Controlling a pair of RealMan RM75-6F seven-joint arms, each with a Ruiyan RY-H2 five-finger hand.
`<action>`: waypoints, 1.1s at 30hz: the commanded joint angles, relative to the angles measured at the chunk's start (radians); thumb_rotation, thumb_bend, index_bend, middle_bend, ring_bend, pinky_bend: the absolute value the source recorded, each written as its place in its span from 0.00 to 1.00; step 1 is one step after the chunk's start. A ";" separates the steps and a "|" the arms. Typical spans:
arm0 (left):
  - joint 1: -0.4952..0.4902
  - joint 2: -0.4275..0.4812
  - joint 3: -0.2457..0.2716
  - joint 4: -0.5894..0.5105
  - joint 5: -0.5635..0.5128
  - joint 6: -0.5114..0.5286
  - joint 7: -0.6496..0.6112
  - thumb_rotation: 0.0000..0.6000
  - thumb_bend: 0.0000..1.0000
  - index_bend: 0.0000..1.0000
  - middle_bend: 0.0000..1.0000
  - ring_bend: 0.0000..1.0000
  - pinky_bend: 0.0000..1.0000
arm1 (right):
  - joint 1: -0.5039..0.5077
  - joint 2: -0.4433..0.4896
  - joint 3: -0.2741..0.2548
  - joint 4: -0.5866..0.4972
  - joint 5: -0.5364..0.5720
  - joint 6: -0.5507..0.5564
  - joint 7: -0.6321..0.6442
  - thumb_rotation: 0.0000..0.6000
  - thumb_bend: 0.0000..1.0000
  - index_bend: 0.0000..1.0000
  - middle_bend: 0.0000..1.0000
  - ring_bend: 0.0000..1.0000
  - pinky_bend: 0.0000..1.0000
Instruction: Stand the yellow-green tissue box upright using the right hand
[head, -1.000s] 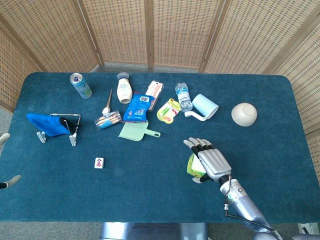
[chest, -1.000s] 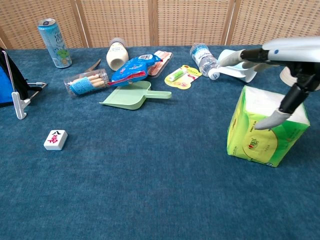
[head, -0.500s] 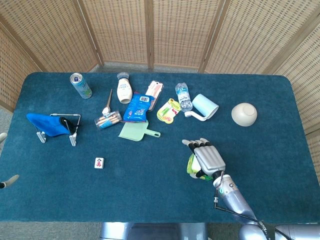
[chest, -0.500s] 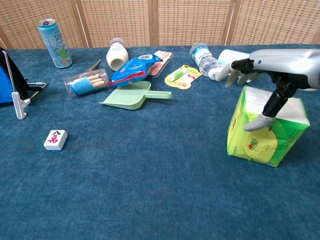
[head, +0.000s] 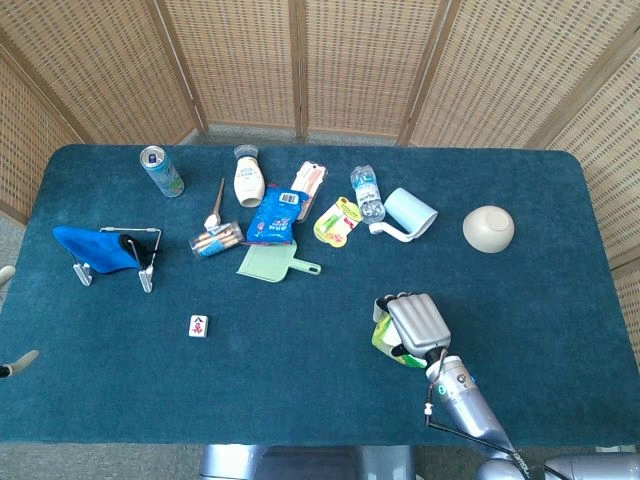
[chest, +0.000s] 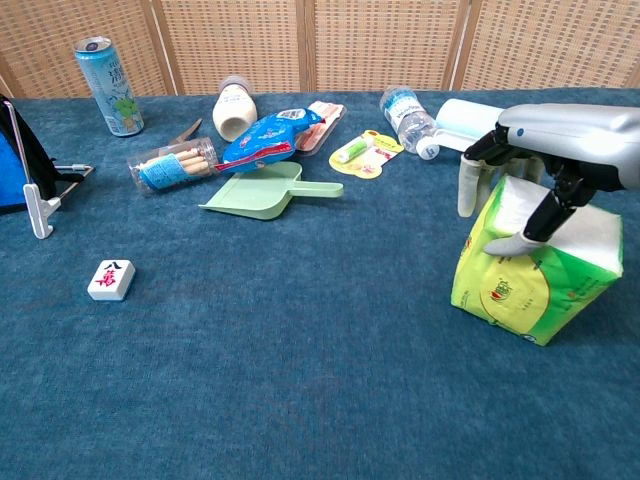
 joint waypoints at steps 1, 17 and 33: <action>-0.001 0.000 0.001 0.000 0.002 -0.001 0.001 1.00 0.04 0.00 0.00 0.00 0.00 | -0.006 0.002 -0.010 0.006 -0.029 0.001 0.011 1.00 0.31 0.46 0.48 0.49 0.47; -0.003 -0.005 0.003 -0.007 0.004 -0.007 0.019 1.00 0.04 0.00 0.00 0.00 0.00 | -0.026 0.007 -0.010 0.276 -0.543 -0.087 0.627 1.00 0.41 0.50 0.51 0.50 0.47; -0.009 -0.014 0.007 -0.023 0.001 -0.018 0.057 1.00 0.04 0.00 0.00 0.00 0.00 | 0.008 -0.172 -0.011 0.579 -0.736 -0.030 0.878 1.00 0.53 0.52 0.52 0.49 0.47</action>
